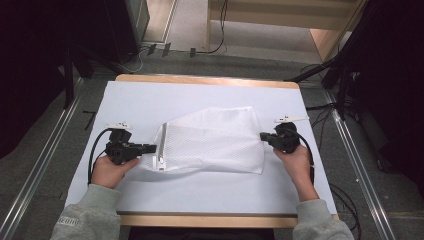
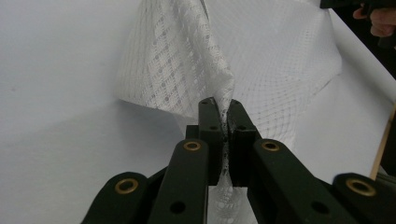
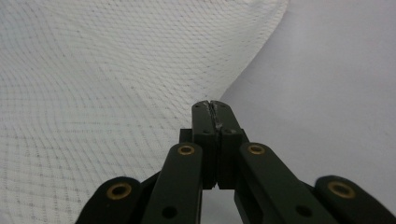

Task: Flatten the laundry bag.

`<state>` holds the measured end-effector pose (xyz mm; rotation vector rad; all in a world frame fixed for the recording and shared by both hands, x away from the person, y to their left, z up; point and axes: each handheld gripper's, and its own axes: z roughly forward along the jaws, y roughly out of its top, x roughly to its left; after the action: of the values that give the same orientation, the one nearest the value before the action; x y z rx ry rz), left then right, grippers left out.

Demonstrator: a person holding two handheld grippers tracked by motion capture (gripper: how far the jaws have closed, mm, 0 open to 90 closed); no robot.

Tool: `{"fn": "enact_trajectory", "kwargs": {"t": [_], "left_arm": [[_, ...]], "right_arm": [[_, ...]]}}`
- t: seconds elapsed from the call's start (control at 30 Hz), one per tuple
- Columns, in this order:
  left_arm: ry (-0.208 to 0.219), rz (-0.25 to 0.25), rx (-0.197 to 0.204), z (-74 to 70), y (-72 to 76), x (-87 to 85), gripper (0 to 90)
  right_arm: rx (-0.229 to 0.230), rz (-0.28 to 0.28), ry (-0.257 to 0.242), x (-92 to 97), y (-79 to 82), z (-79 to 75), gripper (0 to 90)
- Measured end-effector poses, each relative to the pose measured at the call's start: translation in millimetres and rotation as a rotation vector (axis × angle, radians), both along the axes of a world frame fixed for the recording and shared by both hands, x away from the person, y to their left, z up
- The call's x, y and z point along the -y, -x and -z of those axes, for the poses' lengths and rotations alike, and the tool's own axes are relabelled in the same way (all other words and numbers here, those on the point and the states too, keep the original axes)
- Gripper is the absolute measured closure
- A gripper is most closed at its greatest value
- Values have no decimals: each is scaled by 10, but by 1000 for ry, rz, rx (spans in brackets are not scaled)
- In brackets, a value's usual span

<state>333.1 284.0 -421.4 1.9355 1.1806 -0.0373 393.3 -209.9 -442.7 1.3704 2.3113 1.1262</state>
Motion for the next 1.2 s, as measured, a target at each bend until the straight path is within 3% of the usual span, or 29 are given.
{"fn": "enact_trajectory", "kwargs": {"t": [0.13,0.23,0.3,0.43,0.6,0.67,0.97,1.2], "left_arm": [[-10,21,-8,16,50,42,866],[-23,31,-8,26,88,62,786],[-20,21,-8,21,99,51,697],[-2,9,3,0,96,15,632],[7,-7,18,-24,88,-38,589],[-13,-16,24,-43,71,-69,578],[-22,-62,47,-170,-183,-150,577],[-25,-68,33,-157,-542,-111,575]], "right_arm": [[-3,-3,1,34,44,-3,900],[-4,0,1,71,81,-10,900],[-7,6,11,112,108,-6,900],[-14,26,14,190,109,5,898],[-19,41,2,248,96,19,888],[-21,37,-6,233,90,24,861],[-13,20,-10,146,67,36,803],[-21,14,-3,126,57,58,777]]}}
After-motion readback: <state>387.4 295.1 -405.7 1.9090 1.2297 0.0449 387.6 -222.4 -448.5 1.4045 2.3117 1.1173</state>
